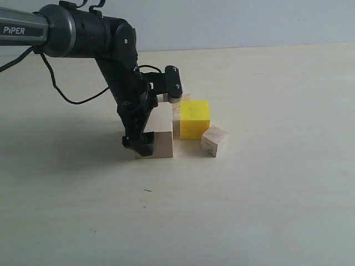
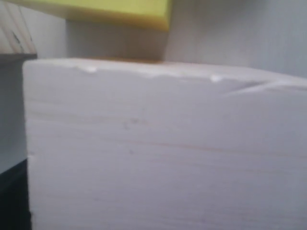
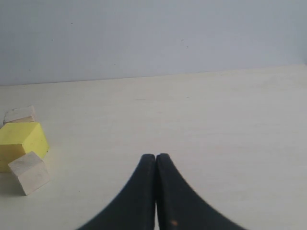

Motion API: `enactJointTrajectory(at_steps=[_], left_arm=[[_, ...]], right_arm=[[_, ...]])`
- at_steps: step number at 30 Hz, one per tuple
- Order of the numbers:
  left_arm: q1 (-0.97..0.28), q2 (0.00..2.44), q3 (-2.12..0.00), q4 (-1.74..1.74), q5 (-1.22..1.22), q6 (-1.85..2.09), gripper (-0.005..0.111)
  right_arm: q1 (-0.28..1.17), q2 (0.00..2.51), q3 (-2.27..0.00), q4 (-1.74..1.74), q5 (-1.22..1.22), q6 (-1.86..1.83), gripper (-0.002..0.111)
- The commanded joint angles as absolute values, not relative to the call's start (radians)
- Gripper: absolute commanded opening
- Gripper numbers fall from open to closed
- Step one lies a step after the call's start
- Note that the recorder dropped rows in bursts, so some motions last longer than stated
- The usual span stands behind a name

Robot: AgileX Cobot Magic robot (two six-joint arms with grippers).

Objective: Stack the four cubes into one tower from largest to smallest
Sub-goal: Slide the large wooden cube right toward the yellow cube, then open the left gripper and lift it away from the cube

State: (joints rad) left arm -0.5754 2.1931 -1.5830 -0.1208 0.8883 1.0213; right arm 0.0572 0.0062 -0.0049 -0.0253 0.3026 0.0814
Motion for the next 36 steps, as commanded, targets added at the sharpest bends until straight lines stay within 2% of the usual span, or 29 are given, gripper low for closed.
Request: enactJointTrajectory(at_steps=[1, 28, 36], left_arm=[[-0.577, 2.177, -1.582, -0.105, 0.884, 1.02, 0.1], [-0.577, 1.918, -1.582, -0.115, 0.964, 0.992, 0.1], [-0.476, 1.695, -1.582, -0.336, 0.984, 0.892, 0.1]], right_arm=[[0.059, 0.0, 0.0, -0.025, 0.289, 0.081, 0.0], [0.059, 0.0, 0.0, -0.025, 0.289, 0.081, 0.0], [0.059, 0.0, 0.0, -0.029, 0.289, 0.072, 0.0]])
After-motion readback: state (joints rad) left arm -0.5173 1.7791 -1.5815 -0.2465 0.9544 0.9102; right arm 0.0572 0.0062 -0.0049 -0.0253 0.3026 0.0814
